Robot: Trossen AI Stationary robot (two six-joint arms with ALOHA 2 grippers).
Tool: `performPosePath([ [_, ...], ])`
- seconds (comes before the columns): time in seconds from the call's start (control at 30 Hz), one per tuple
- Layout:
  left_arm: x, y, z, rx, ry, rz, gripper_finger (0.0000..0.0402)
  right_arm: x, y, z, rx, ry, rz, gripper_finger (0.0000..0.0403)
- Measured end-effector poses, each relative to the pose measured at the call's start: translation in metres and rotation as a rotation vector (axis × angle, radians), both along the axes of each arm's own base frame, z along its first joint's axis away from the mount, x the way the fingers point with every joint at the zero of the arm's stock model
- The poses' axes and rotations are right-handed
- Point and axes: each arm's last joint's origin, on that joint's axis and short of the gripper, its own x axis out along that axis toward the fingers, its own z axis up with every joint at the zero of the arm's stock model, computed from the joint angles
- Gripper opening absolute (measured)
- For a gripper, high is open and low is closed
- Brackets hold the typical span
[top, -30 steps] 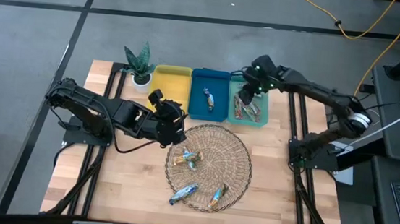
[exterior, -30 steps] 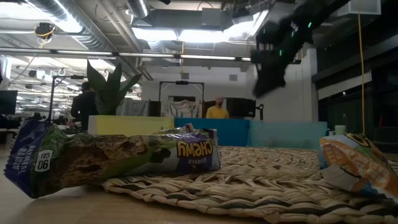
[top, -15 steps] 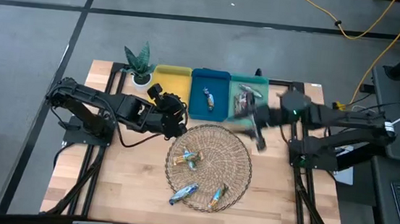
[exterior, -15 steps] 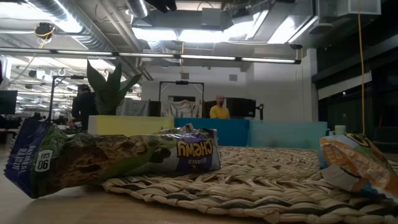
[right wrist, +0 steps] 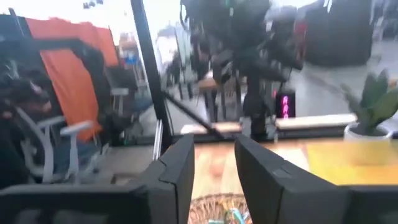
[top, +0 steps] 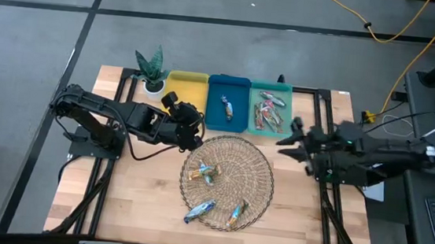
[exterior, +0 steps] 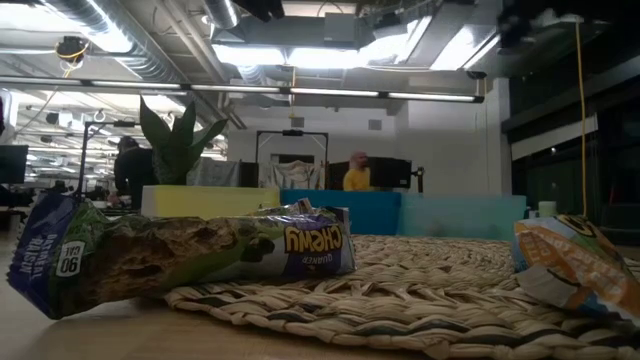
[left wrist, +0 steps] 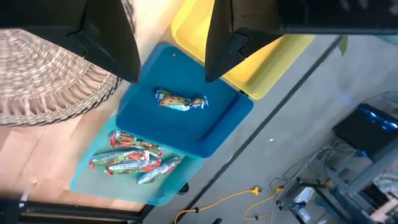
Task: Pick and place Granola Bars by type
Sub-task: Put the yellow granola bar into the yellow bin
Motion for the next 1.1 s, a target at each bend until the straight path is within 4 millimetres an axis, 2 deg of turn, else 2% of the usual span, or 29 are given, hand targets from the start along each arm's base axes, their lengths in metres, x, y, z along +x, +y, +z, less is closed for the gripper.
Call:
performPosePath([
  [0.13, 0.0, 0.0, 0.0, -0.024, -0.028, 0.021, 0.017, -0.034, -0.002, -0.016, 0.008, -0.138, -0.026, 0.0104],
  [0.3, 0.0, 0.0, 0.0, -0.029, -0.033, 0.025, 0.0169, -0.057, -0.003, -0.034, -0.012, -0.21, -0.028, 0.0067],
  [0.4, 0.0, 0.0, 0.0, -0.037, -0.042, 0.032, 0.0169, -0.054, -0.002, -0.044, -0.053, -0.159, -0.026, 0.0023],
  [0.47, 0.0, 0.0, 0.0, -0.043, -0.053, 0.04, 0.0169, -0.051, -0.002, -0.046, -0.1, -0.138, -0.024, 0.0008],
  [0.67, 0.001, 0.002, -0.01, -0.039, -0.032, 0.047, 0.0169, -0.052, -0.003, -0.055, -0.182, -0.066, -0.053, 0.0005],
  [0.8, 0.002, 0.001, -0.017, -0.066, -0.037, 0.058, 0.0169, -0.051, -0.005, -0.07, -0.185, 0.087, -0.111, 0.0004],
  [0.93, 0.003, 0.0, -0.023, -0.087, -0.057, 0.077, 0.0171, -0.045, -0.005, -0.084, -0.209, 0.087, -0.118, 0.0003],
  [1.07, 0.003, -0.003, -0.023, -0.09, -0.065, 0.066, 0.0168, -0.036, -0.005, -0.104, -0.171, 0.002, -0.12, 0.0002],
  [1.1, 0.003, -0.004, -0.022, -0.091, -0.068, 0.066, 0.0167, -0.036, -0.005, -0.104, -0.163, 0.002, -0.119, 0.0002],
])
